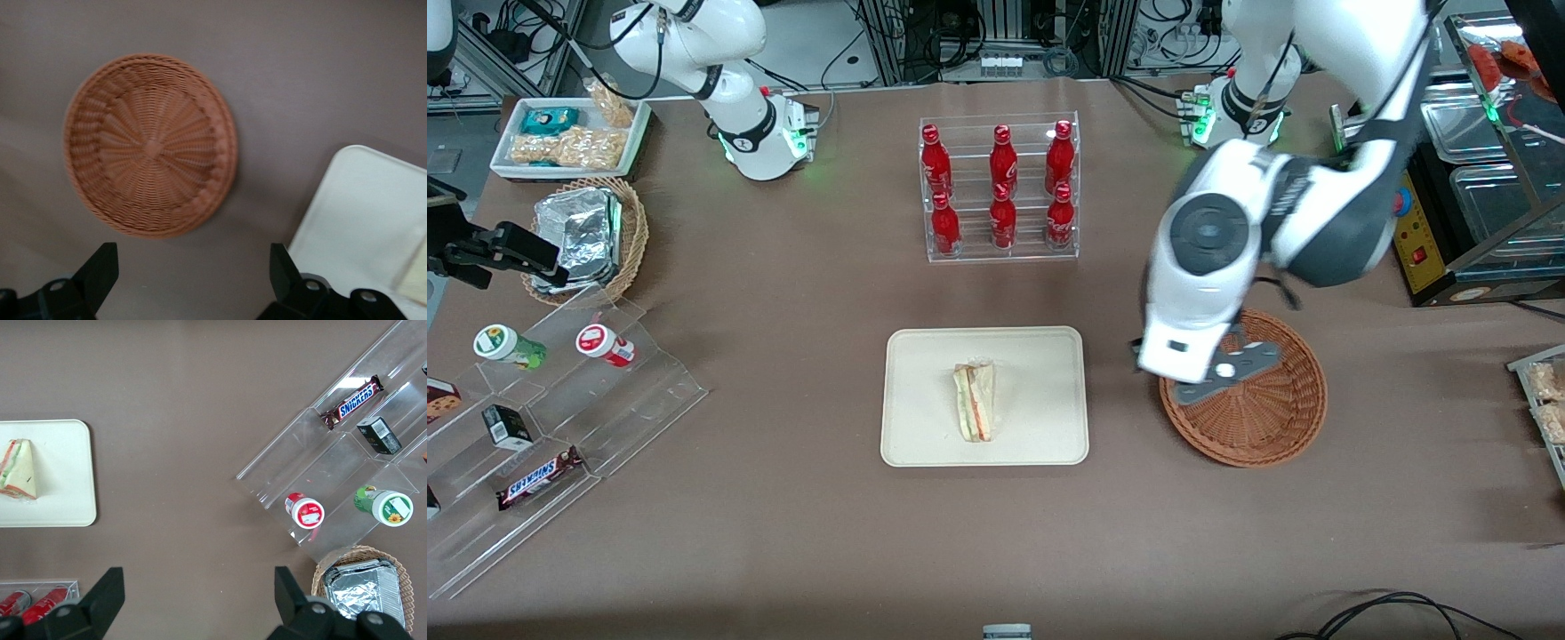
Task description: Place sandwich from basket to tray
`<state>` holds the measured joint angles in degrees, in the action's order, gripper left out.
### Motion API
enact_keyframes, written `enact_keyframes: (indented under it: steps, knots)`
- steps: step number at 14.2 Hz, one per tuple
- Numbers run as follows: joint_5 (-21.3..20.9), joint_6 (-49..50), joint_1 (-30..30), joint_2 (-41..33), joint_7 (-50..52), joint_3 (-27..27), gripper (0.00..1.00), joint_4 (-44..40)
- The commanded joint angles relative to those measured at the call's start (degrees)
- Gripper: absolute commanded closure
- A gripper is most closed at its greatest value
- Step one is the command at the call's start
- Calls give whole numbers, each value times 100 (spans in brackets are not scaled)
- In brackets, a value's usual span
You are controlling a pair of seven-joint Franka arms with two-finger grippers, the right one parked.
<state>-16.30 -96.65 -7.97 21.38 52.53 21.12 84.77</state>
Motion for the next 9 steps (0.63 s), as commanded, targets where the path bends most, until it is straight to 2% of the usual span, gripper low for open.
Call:
enact_keyframes:
  steps: [1,4,6,8,9]
  knots:
    - [240,-170,567,-1046,-680,50,0,1145]
    - [652,40,1103,-1705,-1725,24,0,1665]
    - [978,207,1411,-1978,-2420,-3,0,1719]
    - [1207,410,1299,-2189,-3140,-562,0,1675]
    - [1295,410,1055,-2312,-3553,-870,0,1675]
